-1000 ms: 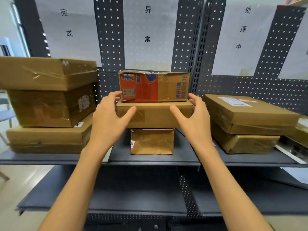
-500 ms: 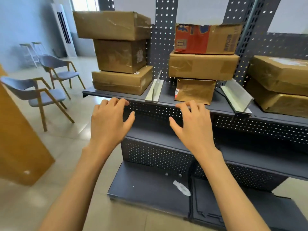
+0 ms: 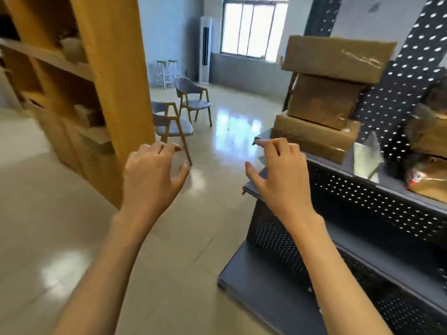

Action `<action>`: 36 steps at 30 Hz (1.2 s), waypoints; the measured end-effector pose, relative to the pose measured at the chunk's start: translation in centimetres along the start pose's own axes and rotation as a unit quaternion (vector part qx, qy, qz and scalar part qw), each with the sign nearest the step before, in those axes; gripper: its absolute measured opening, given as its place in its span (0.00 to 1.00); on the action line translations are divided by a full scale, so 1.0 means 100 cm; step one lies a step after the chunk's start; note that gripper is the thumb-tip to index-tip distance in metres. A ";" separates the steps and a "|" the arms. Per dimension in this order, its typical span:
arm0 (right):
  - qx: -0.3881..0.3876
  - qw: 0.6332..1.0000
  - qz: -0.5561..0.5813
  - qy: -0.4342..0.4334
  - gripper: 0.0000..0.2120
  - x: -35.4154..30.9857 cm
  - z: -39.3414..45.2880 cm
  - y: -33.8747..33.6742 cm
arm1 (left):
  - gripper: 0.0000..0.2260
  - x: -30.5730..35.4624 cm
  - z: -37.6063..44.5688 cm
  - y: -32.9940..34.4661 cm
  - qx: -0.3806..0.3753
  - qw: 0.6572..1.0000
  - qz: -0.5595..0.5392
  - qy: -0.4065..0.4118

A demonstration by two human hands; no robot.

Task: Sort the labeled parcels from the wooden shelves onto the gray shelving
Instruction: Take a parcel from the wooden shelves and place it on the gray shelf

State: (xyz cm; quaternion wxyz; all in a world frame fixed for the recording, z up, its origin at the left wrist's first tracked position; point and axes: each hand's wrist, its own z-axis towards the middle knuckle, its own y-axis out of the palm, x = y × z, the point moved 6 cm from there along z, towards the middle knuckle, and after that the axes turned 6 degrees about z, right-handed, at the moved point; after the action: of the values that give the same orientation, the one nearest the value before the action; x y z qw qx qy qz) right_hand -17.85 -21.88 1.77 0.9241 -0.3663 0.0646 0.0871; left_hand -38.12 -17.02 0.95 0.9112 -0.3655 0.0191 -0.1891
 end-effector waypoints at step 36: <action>-0.122 0.933 0.330 -0.071 0.18 -0.501 0.296 0.567 | 0.16 -0.713 0.131 0.110 -0.030 0.951 0.229 -0.204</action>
State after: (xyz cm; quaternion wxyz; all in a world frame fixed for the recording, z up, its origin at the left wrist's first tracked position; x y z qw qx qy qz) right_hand -76.98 33.43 -5.42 0.7937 -0.4276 0.1045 0.4199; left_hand -98.37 24.42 -4.28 0.9029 -0.4097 -0.0783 0.1038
